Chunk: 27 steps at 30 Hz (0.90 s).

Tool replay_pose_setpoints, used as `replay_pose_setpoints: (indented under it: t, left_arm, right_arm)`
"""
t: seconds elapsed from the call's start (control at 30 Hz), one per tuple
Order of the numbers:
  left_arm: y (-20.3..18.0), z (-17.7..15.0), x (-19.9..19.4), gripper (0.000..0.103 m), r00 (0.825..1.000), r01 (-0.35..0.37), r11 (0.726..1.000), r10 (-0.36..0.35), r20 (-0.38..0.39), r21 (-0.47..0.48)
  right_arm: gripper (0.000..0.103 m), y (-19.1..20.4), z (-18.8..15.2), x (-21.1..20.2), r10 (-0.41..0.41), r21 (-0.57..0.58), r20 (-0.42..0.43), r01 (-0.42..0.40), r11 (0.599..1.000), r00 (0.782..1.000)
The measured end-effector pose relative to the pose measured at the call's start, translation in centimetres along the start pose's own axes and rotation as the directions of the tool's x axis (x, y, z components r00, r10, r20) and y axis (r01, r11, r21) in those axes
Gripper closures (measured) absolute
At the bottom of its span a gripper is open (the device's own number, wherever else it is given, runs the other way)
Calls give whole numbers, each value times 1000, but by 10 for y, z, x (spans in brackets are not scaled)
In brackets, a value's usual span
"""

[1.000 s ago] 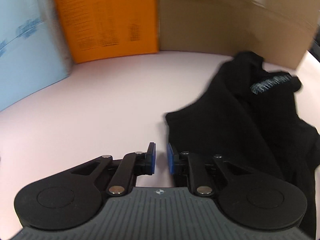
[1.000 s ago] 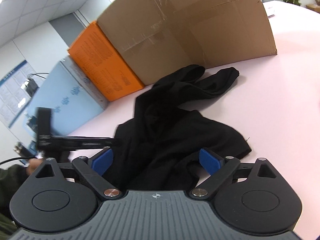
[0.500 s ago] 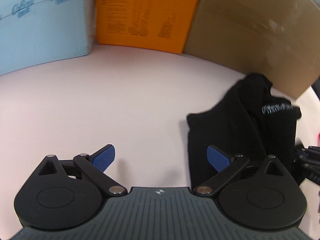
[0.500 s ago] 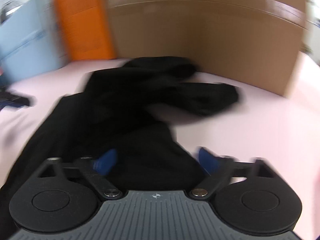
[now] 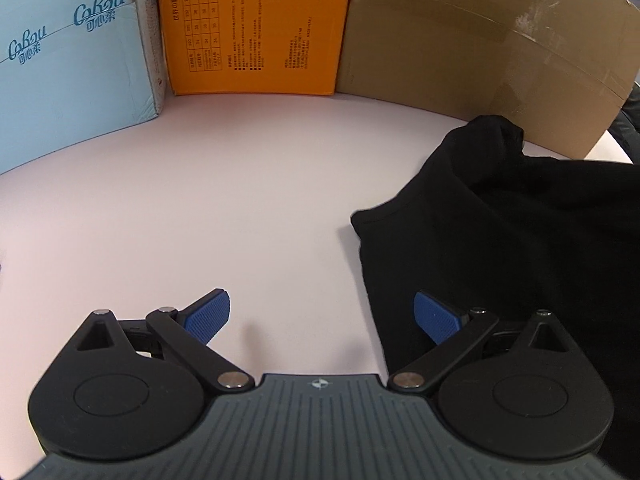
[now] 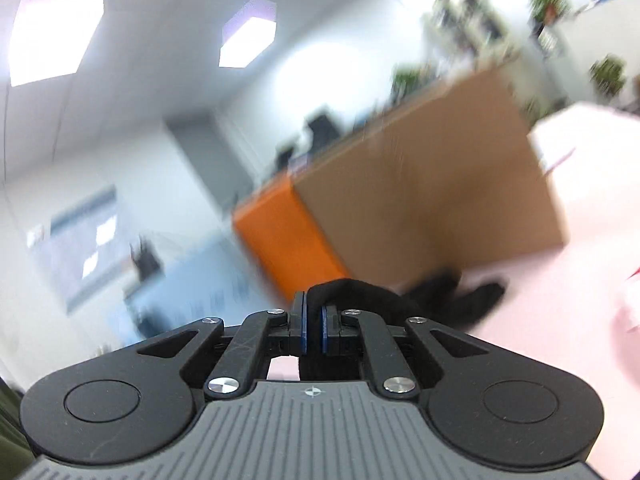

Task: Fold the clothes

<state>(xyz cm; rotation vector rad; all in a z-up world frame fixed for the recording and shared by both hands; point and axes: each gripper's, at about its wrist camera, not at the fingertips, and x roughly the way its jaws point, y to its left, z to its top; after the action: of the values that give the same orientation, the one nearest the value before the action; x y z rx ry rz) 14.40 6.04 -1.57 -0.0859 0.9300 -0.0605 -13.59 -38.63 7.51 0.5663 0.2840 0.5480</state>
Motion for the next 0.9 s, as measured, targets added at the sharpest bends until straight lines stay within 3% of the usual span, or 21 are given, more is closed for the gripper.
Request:
replay_pose_setpoints:
  t: [0.03, 0.07, 0.1, 0.13, 0.17, 0.2, 0.23, 0.27, 0.3, 0.37, 0.5, 0.53, 0.57, 0.6, 0.67, 0.7, 0.9]
  left_arm:
    - [-3, -1, 1, 4, 1000, 4, 1000, -4, -3, 6]
    - [-6, -1, 2, 4, 1000, 10, 1000, -10, -7, 11]
    - [-8, -1, 3, 4, 1000, 16, 1000, -16, -12, 17]
    - [-11, -2, 5, 4, 1000, 23, 999, -23, -16, 24]
    - [-16, -3, 6, 4, 999, 33, 999, -33, -18, 33]
    - [-20, -4, 6, 3, 999, 43, 998, -42, -20, 43]
    - [-24, -6, 7, 3, 998, 52, 997, -51, -22, 55]
    - [-29, -8, 7, 3, 998, 56, 996, -55, -22, 69]
    - [-33, -10, 8, 2, 998, 61, 995, -59, -22, 83]
    - [-42, -15, 13, 0, 998, 65, 992, -62, -26, 110]
    - [-56, -20, 26, 4, 997, 67, 991, -62, -46, 119]
    - [-56, -22, 24, 12, 996, 87, 990, -84, -26, 114]
    - [-57, -23, 22, 28, 994, 106, 988, -106, -7, 110]
    - [-58, -25, 20, 59, 992, 126, 986, -127, 12, 106]
    - [-59, -25, 16, 91, 991, 130, 984, -133, 10, 119]
    - [-55, -25, 13, 101, 994, 102, 990, -106, 34, 102]
    - [2, -26, -2, 101, 995, 25, 994, -15, 104, -103]
  right_arm:
    - [97, 0, 2, -15, -34, 5, 51, 34, 999, 998]
    - [96, -1, 0, -26, -118, 2, 93, 118, 993, 989]
    - [93, -2, -1, -36, -211, 1, 134, 213, 977, 968]
    - [74, -2, -4, -41, -376, -11, 156, 382, 924, 913]
    - [44, -3, -8, -40, -531, -26, 160, 542, 840, 832]
    - [37, -4, -12, -39, -667, -41, 163, 680, 732, 727]
    - [36, -8, -16, -38, -732, -35, 159, 744, 667, 663]
    - [35, -11, -21, -36, -738, -10, 158, 749, 663, 656]
    - [32, -14, -25, -33, -735, 20, 158, 742, 670, 660]
    - [12, -20, -35, -24, -722, 62, 147, 722, 689, 676]
    - [12, -28, -53, 11, -669, 98, 76, 662, 743, 740]
    - [12, -30, -56, 21, -649, 103, 54, 642, 760, 759]
    - [12, -32, -56, 33, -631, 101, 35, 625, 774, 775]
    - [12, -32, -55, 45, -613, 97, 17, 609, 787, 790]
    - [11, -31, -55, 57, -583, 79, -4, 582, 809, 812]
    - [10, -31, -54, 61, -572, 70, -11, 571, 818, 820]
    - [4, -29, -54, 74, -528, 8, -45, 528, 849, 848]
